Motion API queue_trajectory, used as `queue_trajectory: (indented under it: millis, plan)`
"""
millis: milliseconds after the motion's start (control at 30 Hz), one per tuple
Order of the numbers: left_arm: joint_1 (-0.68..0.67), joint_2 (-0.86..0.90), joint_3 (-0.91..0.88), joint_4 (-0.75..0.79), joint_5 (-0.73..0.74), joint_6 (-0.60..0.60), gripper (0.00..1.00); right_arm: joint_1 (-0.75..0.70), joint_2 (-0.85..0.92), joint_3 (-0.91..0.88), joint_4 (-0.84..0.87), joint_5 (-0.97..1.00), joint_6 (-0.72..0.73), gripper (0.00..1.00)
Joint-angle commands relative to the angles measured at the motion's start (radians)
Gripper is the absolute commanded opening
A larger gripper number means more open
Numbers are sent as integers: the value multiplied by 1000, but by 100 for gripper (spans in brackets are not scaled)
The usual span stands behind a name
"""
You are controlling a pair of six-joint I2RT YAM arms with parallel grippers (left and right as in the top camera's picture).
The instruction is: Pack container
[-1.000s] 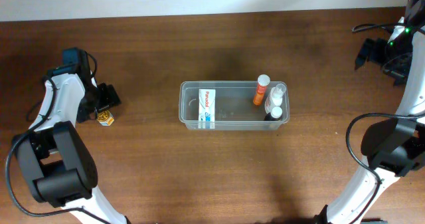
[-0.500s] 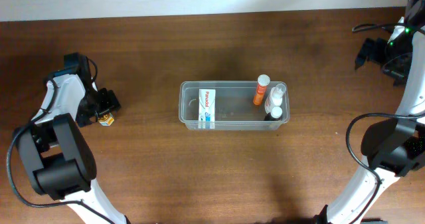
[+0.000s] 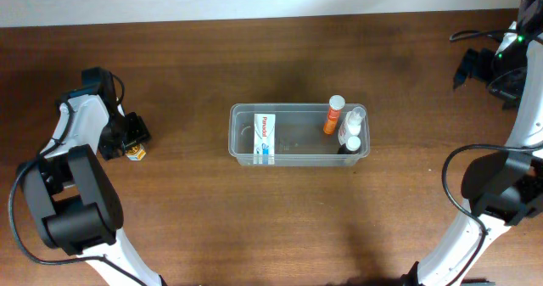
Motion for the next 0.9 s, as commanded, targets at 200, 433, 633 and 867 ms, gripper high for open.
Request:
queue_trajectory:
  millis: [200,433,633,867]
  plan:
    - [6,5,-7,11,8,3,64,0,-16,-6,0,-5,8,98]
    - [6,5,-7,10,12,3,56,0,-16,-6,0,-5,8,98]
    - [6,5,-7,8,15,3,47,0,-16,-6,0,-5,8,98]
    - [6,5,-7,-10,15,3,48,0,-16,-6,0,-5,8,98]
